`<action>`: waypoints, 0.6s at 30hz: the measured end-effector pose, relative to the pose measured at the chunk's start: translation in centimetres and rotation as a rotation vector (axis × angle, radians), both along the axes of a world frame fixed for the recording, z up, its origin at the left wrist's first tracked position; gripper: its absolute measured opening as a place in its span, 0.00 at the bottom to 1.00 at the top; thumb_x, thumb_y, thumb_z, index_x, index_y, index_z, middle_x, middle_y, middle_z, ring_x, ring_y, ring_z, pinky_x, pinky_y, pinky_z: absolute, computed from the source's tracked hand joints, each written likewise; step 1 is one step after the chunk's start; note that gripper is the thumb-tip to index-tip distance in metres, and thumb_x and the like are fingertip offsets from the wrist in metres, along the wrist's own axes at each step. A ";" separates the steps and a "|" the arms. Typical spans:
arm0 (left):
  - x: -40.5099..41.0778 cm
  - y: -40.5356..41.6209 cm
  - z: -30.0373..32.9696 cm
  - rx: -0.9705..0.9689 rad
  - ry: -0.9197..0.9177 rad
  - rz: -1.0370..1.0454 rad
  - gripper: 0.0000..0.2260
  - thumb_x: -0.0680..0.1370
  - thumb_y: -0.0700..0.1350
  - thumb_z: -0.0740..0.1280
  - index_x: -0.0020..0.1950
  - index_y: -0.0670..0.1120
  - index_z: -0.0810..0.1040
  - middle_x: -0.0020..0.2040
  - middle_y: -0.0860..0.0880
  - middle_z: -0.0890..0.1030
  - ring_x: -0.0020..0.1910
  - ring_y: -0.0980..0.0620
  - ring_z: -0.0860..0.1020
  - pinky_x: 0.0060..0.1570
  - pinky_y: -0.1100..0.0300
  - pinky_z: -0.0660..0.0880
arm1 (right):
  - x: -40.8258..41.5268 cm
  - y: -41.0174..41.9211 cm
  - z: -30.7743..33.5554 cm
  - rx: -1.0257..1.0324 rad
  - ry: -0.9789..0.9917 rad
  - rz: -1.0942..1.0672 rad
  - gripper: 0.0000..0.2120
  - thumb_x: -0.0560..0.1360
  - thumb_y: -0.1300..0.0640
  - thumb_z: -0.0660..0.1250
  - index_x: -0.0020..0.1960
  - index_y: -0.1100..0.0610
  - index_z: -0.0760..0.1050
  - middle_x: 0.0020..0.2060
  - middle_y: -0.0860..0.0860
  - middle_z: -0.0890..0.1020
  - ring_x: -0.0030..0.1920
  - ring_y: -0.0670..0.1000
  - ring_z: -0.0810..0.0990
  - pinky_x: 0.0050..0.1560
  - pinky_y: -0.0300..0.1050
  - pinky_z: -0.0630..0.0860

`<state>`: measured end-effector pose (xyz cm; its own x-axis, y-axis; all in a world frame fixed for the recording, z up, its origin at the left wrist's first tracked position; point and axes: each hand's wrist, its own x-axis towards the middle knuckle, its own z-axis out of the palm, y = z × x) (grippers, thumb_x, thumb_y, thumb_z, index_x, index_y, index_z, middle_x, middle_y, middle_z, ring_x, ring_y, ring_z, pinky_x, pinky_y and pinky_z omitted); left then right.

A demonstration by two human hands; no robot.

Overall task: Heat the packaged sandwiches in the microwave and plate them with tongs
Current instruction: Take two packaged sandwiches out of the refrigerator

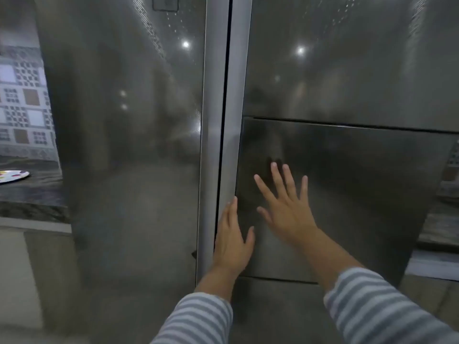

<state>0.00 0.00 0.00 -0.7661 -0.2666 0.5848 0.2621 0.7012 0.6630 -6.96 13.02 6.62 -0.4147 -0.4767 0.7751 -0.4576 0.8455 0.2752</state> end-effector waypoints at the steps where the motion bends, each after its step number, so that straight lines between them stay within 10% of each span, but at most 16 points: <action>1: -0.8 0.4 -0.2 0.061 -0.020 -0.008 0.34 0.80 0.49 0.62 0.78 0.55 0.43 0.79 0.51 0.49 0.77 0.54 0.51 0.74 0.57 0.54 | -0.9 0.0 0.0 0.017 -0.007 0.017 0.38 0.73 0.42 0.66 0.77 0.47 0.52 0.78 0.58 0.50 0.77 0.60 0.45 0.68 0.72 0.46; 7: -4.2 1.5 -2.1 0.178 -0.035 0.019 0.39 0.79 0.46 0.65 0.76 0.61 0.38 0.74 0.51 0.55 0.67 0.63 0.58 0.66 0.63 0.59 | -4.1 0.1 -1.4 0.041 -0.069 0.009 0.42 0.71 0.40 0.68 0.78 0.45 0.50 0.78 0.57 0.44 0.77 0.61 0.40 0.67 0.74 0.41; 18: -5.5 0.7 -2.1 0.062 -0.137 0.125 0.48 0.76 0.47 0.69 0.64 0.71 0.27 0.58 0.46 0.68 0.52 0.51 0.72 0.54 0.58 0.69 | -4.7 -0.1 -1.3 0.068 -0.190 -0.026 0.48 0.71 0.39 0.68 0.75 0.41 0.35 0.75 0.52 0.32 0.72 0.58 0.24 0.65 0.71 0.30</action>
<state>-5.51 0.71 -2.07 -0.7959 -0.3971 0.4570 0.0796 0.6797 0.7292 -11.62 12.94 5.28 -0.5637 -0.5125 0.6478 -0.4850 0.8402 0.2427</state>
